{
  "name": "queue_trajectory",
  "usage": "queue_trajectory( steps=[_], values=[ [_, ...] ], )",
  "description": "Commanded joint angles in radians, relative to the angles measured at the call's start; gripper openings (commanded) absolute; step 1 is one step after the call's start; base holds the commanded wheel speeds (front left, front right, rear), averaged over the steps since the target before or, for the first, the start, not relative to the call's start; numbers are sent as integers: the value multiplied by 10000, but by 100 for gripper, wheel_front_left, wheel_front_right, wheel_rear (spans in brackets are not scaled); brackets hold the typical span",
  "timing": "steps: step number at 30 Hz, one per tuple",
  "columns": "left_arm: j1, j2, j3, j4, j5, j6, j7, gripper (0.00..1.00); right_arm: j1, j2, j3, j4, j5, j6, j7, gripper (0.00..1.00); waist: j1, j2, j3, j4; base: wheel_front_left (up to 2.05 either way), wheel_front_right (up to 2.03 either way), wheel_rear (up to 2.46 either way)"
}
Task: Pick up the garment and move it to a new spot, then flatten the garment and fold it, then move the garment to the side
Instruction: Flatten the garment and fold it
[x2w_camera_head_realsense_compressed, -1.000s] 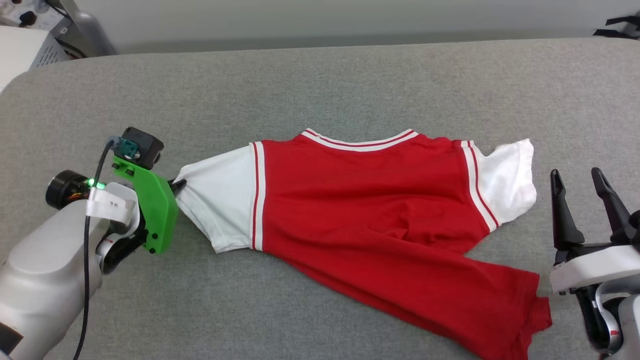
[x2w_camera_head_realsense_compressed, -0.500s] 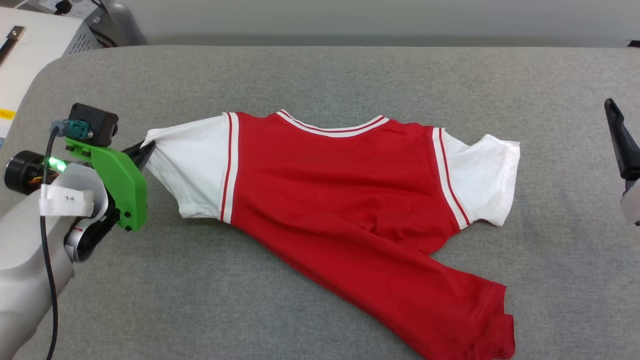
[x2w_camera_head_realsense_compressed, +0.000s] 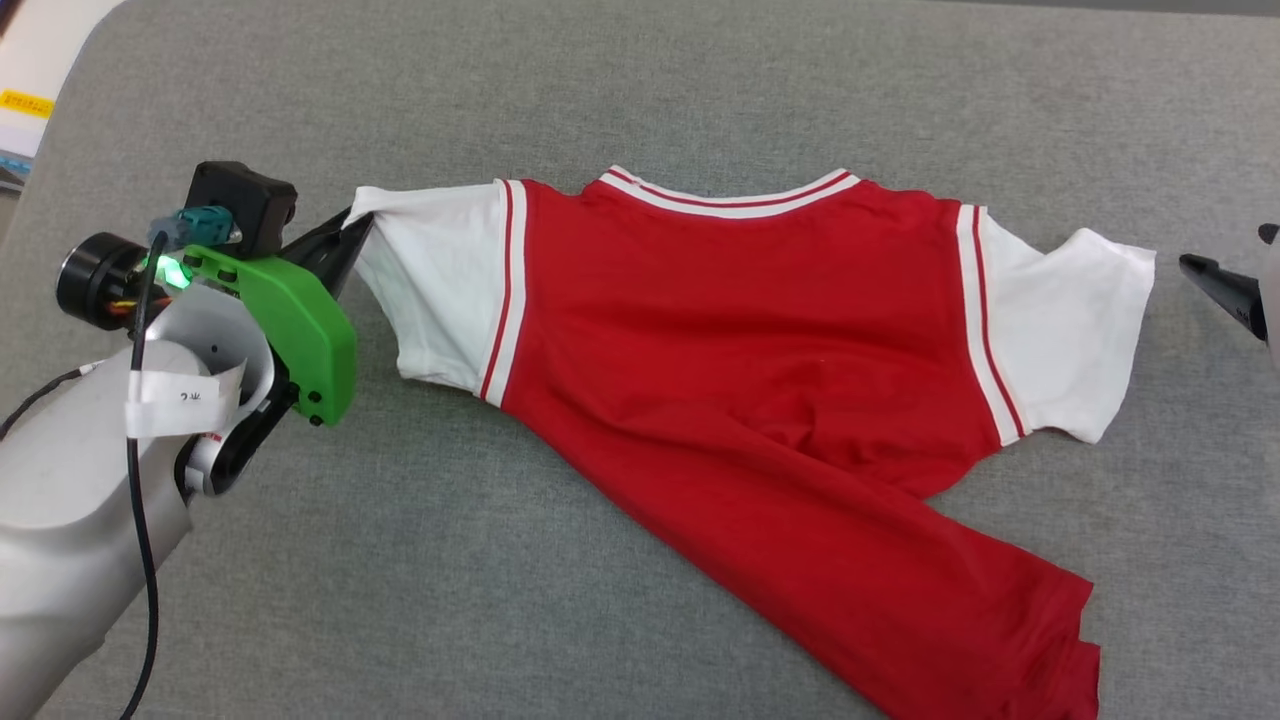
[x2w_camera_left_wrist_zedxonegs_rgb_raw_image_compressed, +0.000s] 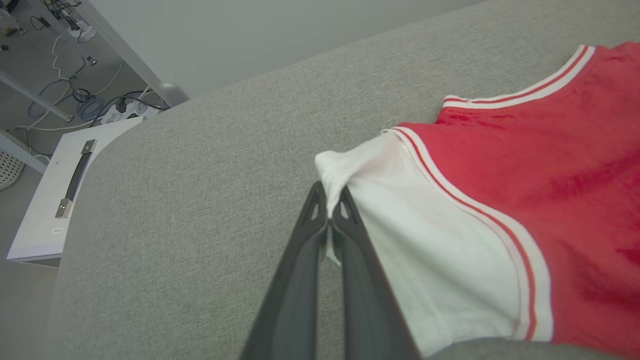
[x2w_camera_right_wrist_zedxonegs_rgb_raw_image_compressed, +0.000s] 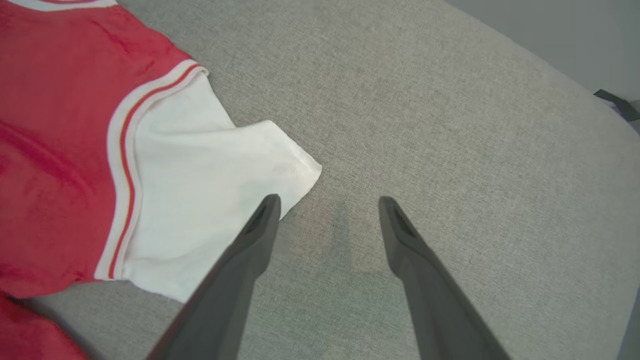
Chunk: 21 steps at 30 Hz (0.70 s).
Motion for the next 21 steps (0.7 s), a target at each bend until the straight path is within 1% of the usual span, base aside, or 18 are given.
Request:
queue_trajectory(
  steps=[1,4,9,11,14,18,19,20,21],
  values=[
    [-244,-43,68,-132,107,115,-104,0,-308,24,160,153,116,-7,154,100,0,0,461,295,0,0,0],
    [-377,-54,131,-420,184,241,-178,0,-776,180,512,548,162,-7,317,100,0,0,804,431,0,0,0],
    [-524,-144,178,-756,283,387,-292,0,-1147,353,1200,1287,-9,-7,265,100,0,0,1260,631,0,0,0],
    [-564,-208,172,-807,318,411,-340,0,-1074,420,1466,1603,87,-7,183,100,0,0,1380,710,0,0,0],
    [-514,-290,109,-772,349,413,-404,0,-738,428,2170,1983,295,-7,364,100,0,0,1427,718,0,0,0],
    [-451,-283,85,-676,343,408,-474,0,-560,427,2643,2168,777,-7,252,100,0,0,1381,627,0,0,0],
    [-428,-258,62,-651,350,401,-462,0,-579,421,2719,2189,846,-7,237,49,0,0,1346,584,0,0,0],
    [-408,-237,42,-633,352,394,-448,0,-622,406,2761,2206,897,-7,178,33,0,0,1314,550,0,0,0],
    [-383,-224,31,-615,344,386,-451,0,-687,388,2791,2230,958,-7,80,0,0,0,1267,515,0,0,0]
  ],
)
